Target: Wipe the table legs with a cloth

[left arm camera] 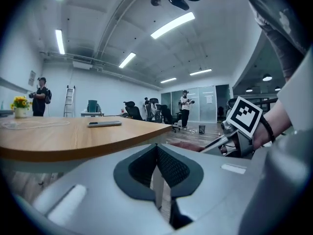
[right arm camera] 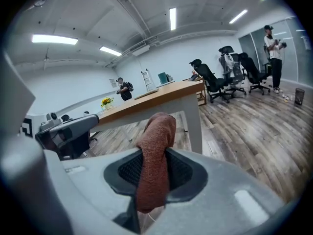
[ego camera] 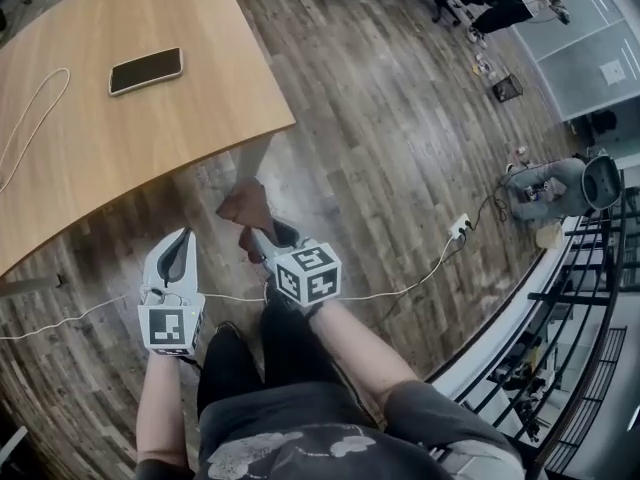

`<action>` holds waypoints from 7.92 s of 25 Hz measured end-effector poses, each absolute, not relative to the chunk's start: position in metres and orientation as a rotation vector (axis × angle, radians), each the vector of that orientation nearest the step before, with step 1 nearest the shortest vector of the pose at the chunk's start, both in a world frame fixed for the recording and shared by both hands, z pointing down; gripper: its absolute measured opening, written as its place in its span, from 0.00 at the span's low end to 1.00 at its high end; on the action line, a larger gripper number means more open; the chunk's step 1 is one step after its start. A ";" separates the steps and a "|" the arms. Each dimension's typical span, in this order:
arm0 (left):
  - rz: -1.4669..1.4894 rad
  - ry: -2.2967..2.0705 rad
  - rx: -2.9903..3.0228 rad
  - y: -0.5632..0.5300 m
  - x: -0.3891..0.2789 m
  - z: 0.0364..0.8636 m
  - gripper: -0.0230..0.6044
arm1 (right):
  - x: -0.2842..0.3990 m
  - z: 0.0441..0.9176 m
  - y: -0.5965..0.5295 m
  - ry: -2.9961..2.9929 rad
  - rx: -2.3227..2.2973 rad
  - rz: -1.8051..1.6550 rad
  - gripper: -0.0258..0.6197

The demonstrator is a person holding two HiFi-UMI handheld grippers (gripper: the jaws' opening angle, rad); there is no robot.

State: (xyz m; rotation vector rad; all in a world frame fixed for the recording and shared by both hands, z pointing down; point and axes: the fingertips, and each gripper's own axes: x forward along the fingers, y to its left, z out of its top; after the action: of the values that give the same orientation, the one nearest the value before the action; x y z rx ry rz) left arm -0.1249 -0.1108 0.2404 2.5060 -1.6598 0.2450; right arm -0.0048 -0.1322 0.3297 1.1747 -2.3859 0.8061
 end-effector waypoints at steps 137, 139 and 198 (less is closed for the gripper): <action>0.263 -1.755 2.568 -0.275 -0.134 0.713 0.07 | 0.111 0.711 -0.298 -2.435 1.638 0.225 0.18; 0.245 -1.739 2.648 -0.285 -0.133 0.669 0.07 | 0.116 0.651 -0.308 -2.503 1.679 0.105 0.18; 0.169 -1.533 2.686 -0.295 -0.093 0.654 0.07 | 0.062 0.785 -0.319 -2.373 1.089 0.003 0.18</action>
State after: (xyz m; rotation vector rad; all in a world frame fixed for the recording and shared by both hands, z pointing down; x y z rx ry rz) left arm -0.0931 -0.2947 0.6540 2.6857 -1.5332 0.1689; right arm 0.0617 -0.3188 0.7848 1.0891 -2.3730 0.0026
